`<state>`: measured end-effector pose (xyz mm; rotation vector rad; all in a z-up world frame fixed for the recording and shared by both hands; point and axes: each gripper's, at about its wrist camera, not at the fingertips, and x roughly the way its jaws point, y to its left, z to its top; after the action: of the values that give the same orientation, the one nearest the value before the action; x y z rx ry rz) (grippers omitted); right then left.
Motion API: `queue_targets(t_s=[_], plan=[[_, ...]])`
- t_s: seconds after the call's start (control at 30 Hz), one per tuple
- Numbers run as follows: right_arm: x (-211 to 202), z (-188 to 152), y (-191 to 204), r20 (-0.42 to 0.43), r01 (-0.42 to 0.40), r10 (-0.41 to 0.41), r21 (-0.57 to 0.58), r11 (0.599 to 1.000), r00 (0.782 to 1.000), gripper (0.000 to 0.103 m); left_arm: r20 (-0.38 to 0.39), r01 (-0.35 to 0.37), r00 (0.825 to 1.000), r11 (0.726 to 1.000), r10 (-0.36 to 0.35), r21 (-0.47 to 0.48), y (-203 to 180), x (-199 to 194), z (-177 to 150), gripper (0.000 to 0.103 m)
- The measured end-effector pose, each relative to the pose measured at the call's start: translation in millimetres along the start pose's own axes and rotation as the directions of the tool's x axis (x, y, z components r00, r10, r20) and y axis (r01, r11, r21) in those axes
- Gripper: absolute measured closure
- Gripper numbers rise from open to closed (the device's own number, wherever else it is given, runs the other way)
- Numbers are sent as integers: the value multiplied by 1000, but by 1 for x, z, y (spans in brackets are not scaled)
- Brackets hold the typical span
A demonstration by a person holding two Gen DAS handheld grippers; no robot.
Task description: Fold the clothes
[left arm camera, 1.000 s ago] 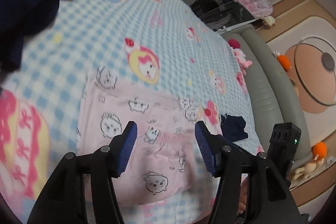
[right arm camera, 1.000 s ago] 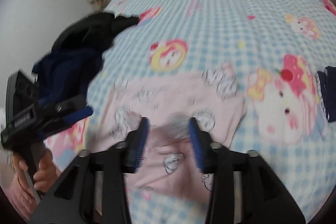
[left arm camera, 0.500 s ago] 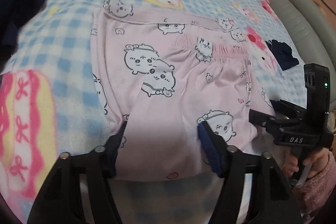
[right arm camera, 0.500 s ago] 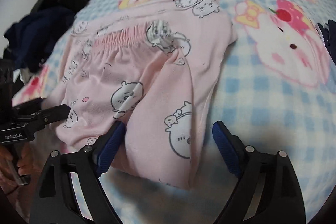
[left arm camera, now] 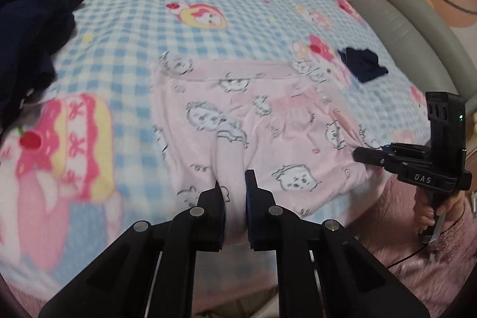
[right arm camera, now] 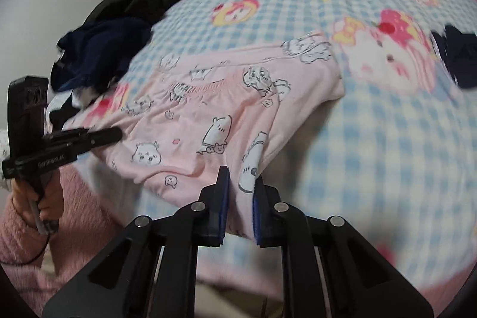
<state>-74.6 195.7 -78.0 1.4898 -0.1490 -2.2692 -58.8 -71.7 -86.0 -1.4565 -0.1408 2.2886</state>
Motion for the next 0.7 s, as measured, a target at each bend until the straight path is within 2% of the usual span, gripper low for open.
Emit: queue_targets(t_s=[0.1,0.17,0.23,0.33,0.4,0.43,0.47,0.53,0.7], plan=[[15,-29,-14,-77,54,-51,35,998,996,89,-105,-73,992,997,70,-27,19,17,-27,87],[21,-41,-30,-118,63,-51,102,993,992,85,-125,-71,990,994,61,-82,33,17,-36,87],[13,-42,-40,-100,51,-35,154,987,994,81,-86,-56,995,993,46,-108,36,6,-34,87],[-10,-27,-31,-9,110,-110,98,989,994,75,33,-24,999,994,28,-106,31,-13,-18,81],[-17,-13,-21,42,114,-116,47,992,992,67,90,32,996,995,-24,-93,25,-15,-2,57],[-15,-6,-16,52,96,-97,25,995,994,57,109,61,993,995,-52,-81,22,-12,5,52],[-13,1,-10,59,76,-76,2,997,995,41,125,93,989,993,-84,-67,18,-7,13,50],[4,15,1,62,47,-44,-37,998,997,30,90,116,990,992,-111,-58,11,12,26,50],[60,33,10,-5,69,-70,-109,992,998,30,75,88,993,996,-85,-26,1,19,27,49]])
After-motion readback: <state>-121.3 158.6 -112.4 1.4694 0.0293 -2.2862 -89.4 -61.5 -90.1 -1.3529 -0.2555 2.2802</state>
